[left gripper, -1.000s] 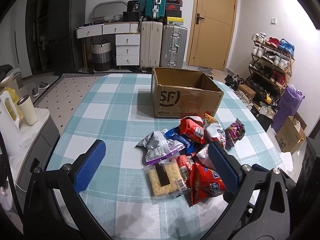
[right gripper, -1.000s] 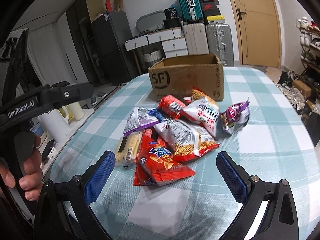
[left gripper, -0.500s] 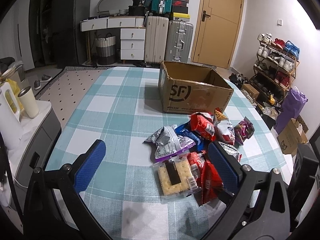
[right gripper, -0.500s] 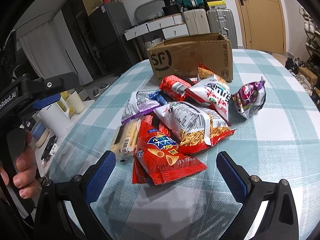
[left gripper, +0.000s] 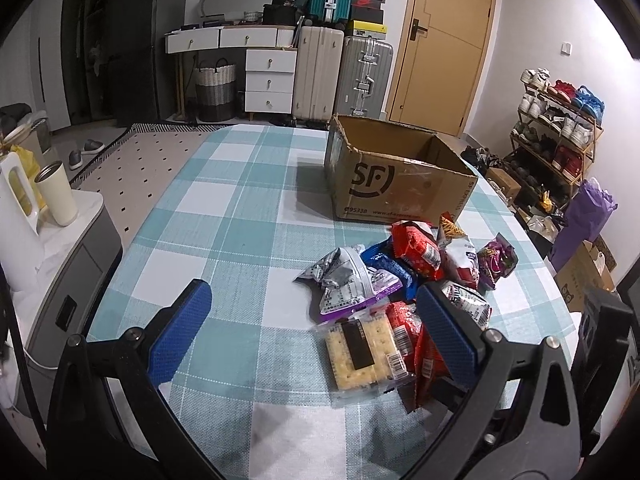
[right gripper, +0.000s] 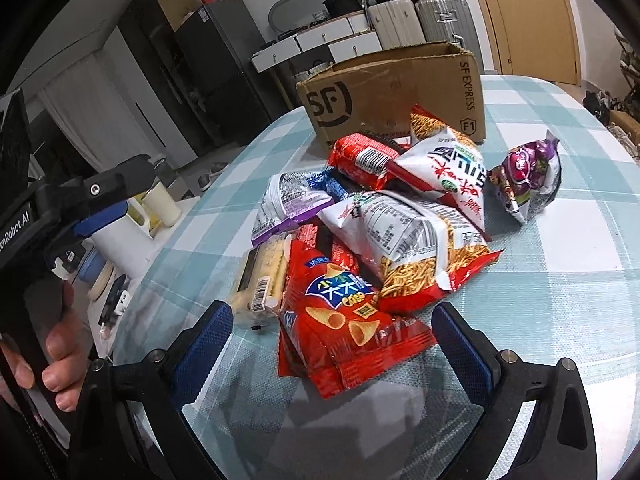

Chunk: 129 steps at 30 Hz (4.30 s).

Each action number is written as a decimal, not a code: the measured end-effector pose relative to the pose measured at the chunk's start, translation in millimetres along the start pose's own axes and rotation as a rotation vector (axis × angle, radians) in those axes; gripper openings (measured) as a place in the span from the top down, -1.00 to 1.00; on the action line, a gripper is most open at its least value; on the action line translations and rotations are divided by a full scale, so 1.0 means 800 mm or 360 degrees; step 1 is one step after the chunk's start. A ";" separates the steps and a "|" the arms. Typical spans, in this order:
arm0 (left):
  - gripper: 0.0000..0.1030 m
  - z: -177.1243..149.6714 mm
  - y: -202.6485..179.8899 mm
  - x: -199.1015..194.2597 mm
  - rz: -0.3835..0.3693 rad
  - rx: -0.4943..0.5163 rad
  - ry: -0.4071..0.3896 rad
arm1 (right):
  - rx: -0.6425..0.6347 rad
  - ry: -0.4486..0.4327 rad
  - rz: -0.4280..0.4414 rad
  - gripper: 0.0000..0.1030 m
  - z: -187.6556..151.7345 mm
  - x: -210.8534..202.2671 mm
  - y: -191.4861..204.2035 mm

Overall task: Organize snacks
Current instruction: 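Grasp the red chip bag with the right tool while the left tool approaches the cracker pack, then grasp the clear cracker pack with the left tool, then carry the cracker pack and red chip bag into the box and release both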

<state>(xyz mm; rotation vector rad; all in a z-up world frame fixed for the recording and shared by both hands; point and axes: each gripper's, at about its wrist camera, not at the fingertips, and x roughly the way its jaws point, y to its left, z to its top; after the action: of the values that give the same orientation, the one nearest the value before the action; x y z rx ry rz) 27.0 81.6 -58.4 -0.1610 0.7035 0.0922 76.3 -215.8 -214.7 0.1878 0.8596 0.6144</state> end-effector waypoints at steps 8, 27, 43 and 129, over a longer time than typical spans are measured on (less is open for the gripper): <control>-0.98 -0.002 0.007 0.002 0.0015 -0.0010 0.0004 | -0.0062 0.0061 -0.0032 -0.21 -0.004 0.012 0.005; -0.98 -0.009 0.030 -0.003 0.0094 -0.0043 0.0038 | -0.0006 0.0018 0.0106 0.20 -0.006 -0.011 0.001; -0.98 -0.033 0.029 0.029 0.0131 0.0000 0.0201 | 0.0088 -0.0068 0.0239 0.23 -0.004 -0.041 -0.015; -0.06 0.158 -0.077 0.038 -0.0279 0.0325 -0.0029 | -0.0034 -0.0385 0.0204 0.23 0.184 -0.127 -0.023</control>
<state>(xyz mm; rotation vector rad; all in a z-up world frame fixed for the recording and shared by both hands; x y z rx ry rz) 138.9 44.7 23.7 -0.0254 0.6735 -0.1456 145.0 -276.6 -60.5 0.2930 0.6105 0.7044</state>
